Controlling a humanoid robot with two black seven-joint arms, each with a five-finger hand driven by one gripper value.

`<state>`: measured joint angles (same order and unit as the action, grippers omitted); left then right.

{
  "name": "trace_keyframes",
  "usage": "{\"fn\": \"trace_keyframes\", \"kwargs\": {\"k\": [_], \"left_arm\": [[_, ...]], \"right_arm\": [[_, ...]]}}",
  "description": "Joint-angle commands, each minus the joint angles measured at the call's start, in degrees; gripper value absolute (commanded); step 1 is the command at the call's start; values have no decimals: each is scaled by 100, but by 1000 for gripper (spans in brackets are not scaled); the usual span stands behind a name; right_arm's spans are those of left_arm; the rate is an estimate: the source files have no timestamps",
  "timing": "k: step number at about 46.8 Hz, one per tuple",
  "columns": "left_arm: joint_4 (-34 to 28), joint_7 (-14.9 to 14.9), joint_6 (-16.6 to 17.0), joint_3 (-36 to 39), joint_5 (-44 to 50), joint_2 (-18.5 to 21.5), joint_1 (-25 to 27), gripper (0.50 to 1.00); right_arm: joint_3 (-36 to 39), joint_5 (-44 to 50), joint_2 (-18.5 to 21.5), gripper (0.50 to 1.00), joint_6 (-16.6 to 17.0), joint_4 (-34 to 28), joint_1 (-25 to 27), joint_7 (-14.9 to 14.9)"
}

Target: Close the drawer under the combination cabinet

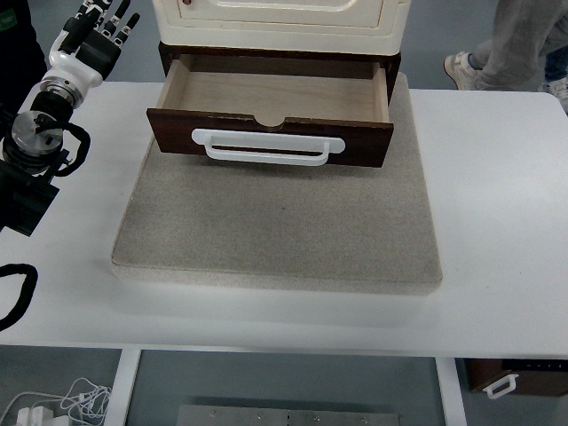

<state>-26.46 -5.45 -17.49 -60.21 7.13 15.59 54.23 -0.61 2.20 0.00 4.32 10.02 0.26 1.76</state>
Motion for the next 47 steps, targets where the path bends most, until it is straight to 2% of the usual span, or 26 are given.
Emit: {"fn": "trace_keyframes", "kwargs": {"k": [1, 36, 40, 47], "left_arm": [[0, 0, 0, -17, 7, 5, 9, 1000], [132, 0, 9, -70, 25, 120, 44, 1000], [106, 0, -79, -70, 25, 129, 44, 1000], [79, 0, -70, -123, 16, 278, 123, 1000]], "right_arm": [[0, 0, 0, 952, 7, 0, 0, 0], [0, 0, 0, 952, -2, 0, 0, 0], [0, 0, 0, 952, -2, 0, 0, 0], [0, 9, 0, 952, -1, 0, 0, 0]]}}
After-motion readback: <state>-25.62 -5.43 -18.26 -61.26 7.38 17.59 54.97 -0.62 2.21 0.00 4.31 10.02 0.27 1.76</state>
